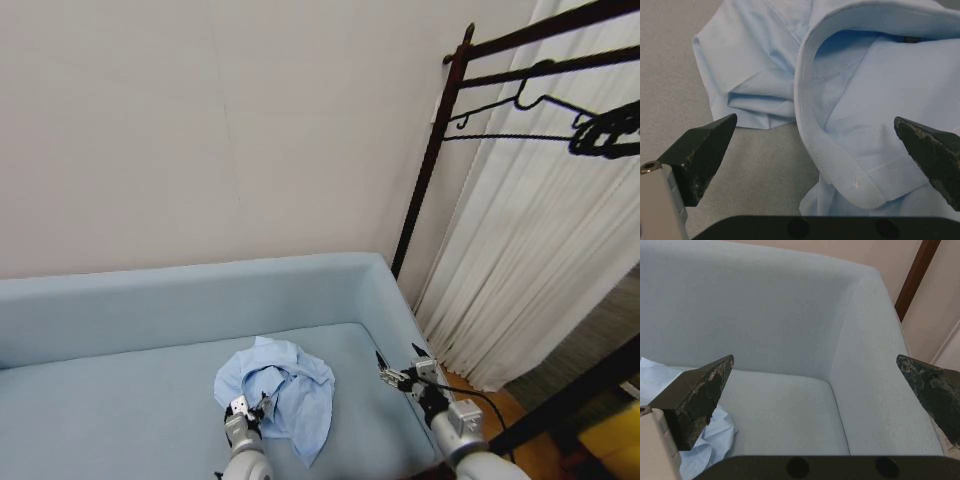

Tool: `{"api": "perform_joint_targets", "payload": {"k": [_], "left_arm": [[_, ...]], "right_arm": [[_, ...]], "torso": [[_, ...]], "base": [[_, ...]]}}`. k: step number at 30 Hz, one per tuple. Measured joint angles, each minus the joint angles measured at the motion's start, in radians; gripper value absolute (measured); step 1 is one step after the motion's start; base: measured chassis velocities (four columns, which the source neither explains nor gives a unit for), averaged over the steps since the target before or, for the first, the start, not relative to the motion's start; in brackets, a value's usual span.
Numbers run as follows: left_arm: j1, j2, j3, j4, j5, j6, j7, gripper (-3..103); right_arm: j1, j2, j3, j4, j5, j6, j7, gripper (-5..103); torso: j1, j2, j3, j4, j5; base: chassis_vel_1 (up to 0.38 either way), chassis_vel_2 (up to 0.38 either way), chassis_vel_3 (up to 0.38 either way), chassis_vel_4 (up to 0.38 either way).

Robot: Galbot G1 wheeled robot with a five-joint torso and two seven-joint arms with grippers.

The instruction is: Pick up the clothes from the sofa and hang them on the clothes hanger.

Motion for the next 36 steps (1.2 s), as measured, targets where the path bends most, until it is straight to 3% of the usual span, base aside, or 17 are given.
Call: {"api": "perform_joint_targets", "payload": {"k": [7,9,14,20,22,23,25,28,29,31,33,36], "left_arm": [[-0.013,-0.017,-0.011,0.023,-0.007,-0.009,0.002,103],[-0.013,-0.017,-0.011,0.023,-0.006,-0.011,0.003,99],[-0.01,-0.019,-0.011,0.02,0.012,-0.013,0.005,78],[-0.01,-0.021,-0.011,0.022,0.016,-0.008,-0.002,61],[-0.013,-0.021,-0.011,0.028,0.016,-0.002,-0.01,50],[-0.016,-0.021,-0.011,0.033,0.012,0.002,-0.012,44],[-0.018,-0.021,-0.011,0.036,0.007,0.009,-0.015,44],[-0.028,-0.012,-0.012,0.047,-0.007,0.035,-0.019,28],[-0.028,-0.012,-0.012,0.047,-0.007,0.035,-0.019,28],[-0.031,0.019,-0.003,0.054,-0.009,0.058,-0.013,17],[-0.04,0.056,-0.011,0.048,-0.012,0.085,0.001,11],[-0.047,0.094,-0.014,0.031,-0.033,0.131,0.02,3]], "right_arm": [[0.0,-0.004,-0.005,-0.019,0.0,0.002,0.004,100],[0.002,-0.005,-0.006,-0.022,0.0,0.002,0.004,100],[0.013,-0.009,-0.008,-0.035,0.0,0.002,0.005,100],[0.022,-0.013,-0.008,-0.043,0.004,0.002,0.007,100],[0.023,-0.013,-0.009,-0.047,0.005,0.002,0.007,100],[0.024,-0.013,-0.009,-0.048,0.005,0.002,0.007,100],[0.024,-0.014,-0.009,-0.049,0.005,0.002,0.007,100],[0.029,-0.02,-0.01,-0.053,0.007,0.002,0.007,100],[0.029,-0.02,-0.01,-0.053,0.007,0.002,0.007,100],[0.035,-0.026,-0.01,-0.057,0.012,0.002,0.008,100],[0.04,-0.028,-0.009,-0.062,0.014,0.001,0.009,100],[0.044,-0.028,-0.009,-0.07,0.015,0.001,0.01,100]], "torso": [[0.0,0.0,0.0,-0.0002,0.001],[0.0,0.0,0.0,-0.0002,0.001],[0.0,0.0,0.0,-0.0005,0.0006],[0.0,0.0,0.0,-0.0002,0.0007],[0.0,0.0,0.0,0.0,0.0007],[0.0,0.0,0.0,0.0002,0.0003],[0.0,0.0,0.0,0.0002,-0.0002],[0.0,0.0,0.0,0.0001,-0.0044],[0.0,0.0,0.0,0.0001,-0.0044],[0.0,0.0,0.0,0.0006,-0.0066],[0.0,0.0,0.0,0.0005,-0.0032],[0.0,0.0,0.0,0.0003,-0.0035]], "base": [[0.0,0.0,0.0,0.0],[0.0,0.0,0.0,0.0],[0.0,0.0,0.0,0.0],[0.0,0.0,0.0,0.0],[0.0,0.0,0.0,0.0],[0.0,0.0,0.0,0.0],[0.0,0.0,0.0,0.0],[0.0,0.0,0.0,0.0],[0.0,0.0,0.0,0.0],[0.0,0.0,0.0,0.0],[0.0,0.0,0.0,0.0],[0.0,0.0,0.0,0.0]]}}
